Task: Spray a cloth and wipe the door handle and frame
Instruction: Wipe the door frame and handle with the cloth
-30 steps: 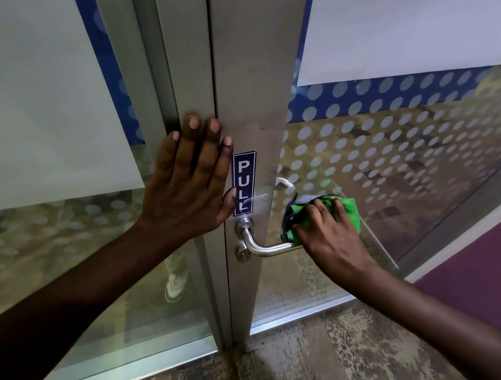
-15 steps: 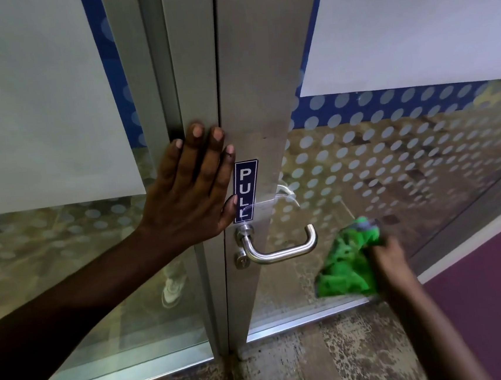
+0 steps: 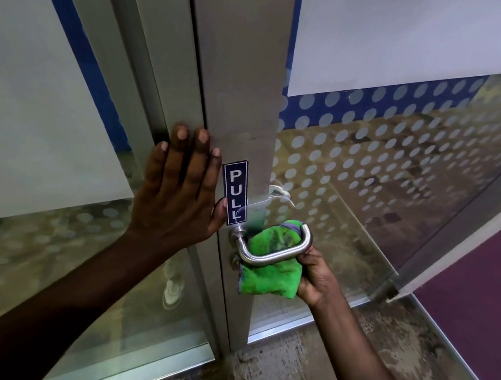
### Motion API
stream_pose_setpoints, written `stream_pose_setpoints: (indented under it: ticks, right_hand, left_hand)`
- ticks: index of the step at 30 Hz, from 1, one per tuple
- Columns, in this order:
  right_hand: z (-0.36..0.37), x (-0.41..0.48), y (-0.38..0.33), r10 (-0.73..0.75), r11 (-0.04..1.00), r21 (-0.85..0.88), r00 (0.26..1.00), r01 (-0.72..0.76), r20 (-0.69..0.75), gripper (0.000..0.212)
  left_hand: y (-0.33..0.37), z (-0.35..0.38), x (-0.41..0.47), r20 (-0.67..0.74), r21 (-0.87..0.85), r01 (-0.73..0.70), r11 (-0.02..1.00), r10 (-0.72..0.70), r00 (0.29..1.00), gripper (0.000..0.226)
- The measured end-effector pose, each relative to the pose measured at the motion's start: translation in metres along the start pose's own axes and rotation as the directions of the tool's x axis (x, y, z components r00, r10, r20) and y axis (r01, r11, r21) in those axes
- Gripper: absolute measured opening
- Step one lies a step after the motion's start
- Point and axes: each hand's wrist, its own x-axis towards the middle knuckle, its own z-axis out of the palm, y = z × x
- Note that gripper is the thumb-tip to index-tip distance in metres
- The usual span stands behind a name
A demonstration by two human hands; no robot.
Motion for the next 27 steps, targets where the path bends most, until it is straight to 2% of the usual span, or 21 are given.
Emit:
stream_pose_setpoints:
  ticks: [5,8,9,11,12,13,14,15,16,17,21,27]
  right_hand:
    - [0.003,0.004,-0.003,0.055,0.996,0.076,0.995,-0.049,-0.086,0.081]
    - [0.005,0.004,-0.003,0.059,0.989,0.141,0.988,-0.039,-0.142,0.050]
    - [0.006,0.004,-0.004,0.040,0.982,0.187,0.976,0.002,-0.216,0.046]
    - [0.006,0.002,-0.001,-0.090,0.965,0.198,0.928,0.171,-0.362,0.063]
    - [0.005,0.001,0.000,-0.208,0.948,0.133,0.876,0.291,-0.435,0.060]
    - [0.002,-0.001,-0.001,-0.367,0.890,0.030,0.754,0.455,-0.545,0.037]
    - [-0.002,-0.003,-0.005,-0.527,0.803,-0.144,0.578,0.578,-0.624,0.018]
    - [-0.003,-0.003,-0.009,-0.663,0.703,-0.322,0.420,0.634,-0.620,0.021]
    - [0.000,-0.003,-0.013,-0.750,0.633,-0.468,0.338,0.617,-0.569,0.026]
    - [0.006,-0.004,-0.014,-0.803,0.582,-0.553,0.314,0.596,-0.508,0.030]
    - [0.028,-0.012,0.010,-0.886,0.454,-0.781,0.309,0.429,-0.345,0.040]
    - [0.041,-0.039,0.067,-0.929,0.281,-0.918,0.317,0.279,-0.188,0.049]
  left_hand:
    - [-0.001,0.000,0.000,-0.009,-0.014,0.002,1.000,-0.003,1.000,0.073]
    - [-0.001,0.000,0.000,-0.010,-0.014,0.003,1.000,-0.003,1.000,0.073]
    - [-0.001,0.000,0.000,-0.010,-0.016,0.002,1.000,-0.002,1.000,0.073]
    - [-0.001,0.000,0.000,-0.009,-0.018,0.001,1.000,-0.001,1.000,0.073]
    - [-0.001,0.000,0.001,-0.009,-0.018,0.002,1.000,-0.002,1.000,0.073]
    - [-0.001,0.001,0.001,-0.010,-0.018,0.003,1.000,-0.003,1.000,0.073]
    - [-0.001,0.001,0.001,-0.013,-0.019,0.002,1.000,-0.002,1.000,0.073]
    - [-0.001,0.001,0.001,-0.014,-0.022,-0.001,1.000,0.000,1.000,0.073]
    - [-0.001,0.001,0.001,-0.013,-0.027,-0.003,1.000,0.003,1.000,0.072]
    - [-0.001,0.001,0.001,-0.011,-0.031,-0.004,0.999,0.004,1.000,0.072]
    - [-0.001,0.001,0.001,-0.010,-0.037,0.000,0.999,-0.001,1.000,0.073]
    - [0.000,0.002,0.001,-0.017,-0.040,0.003,0.999,-0.004,1.000,0.075]
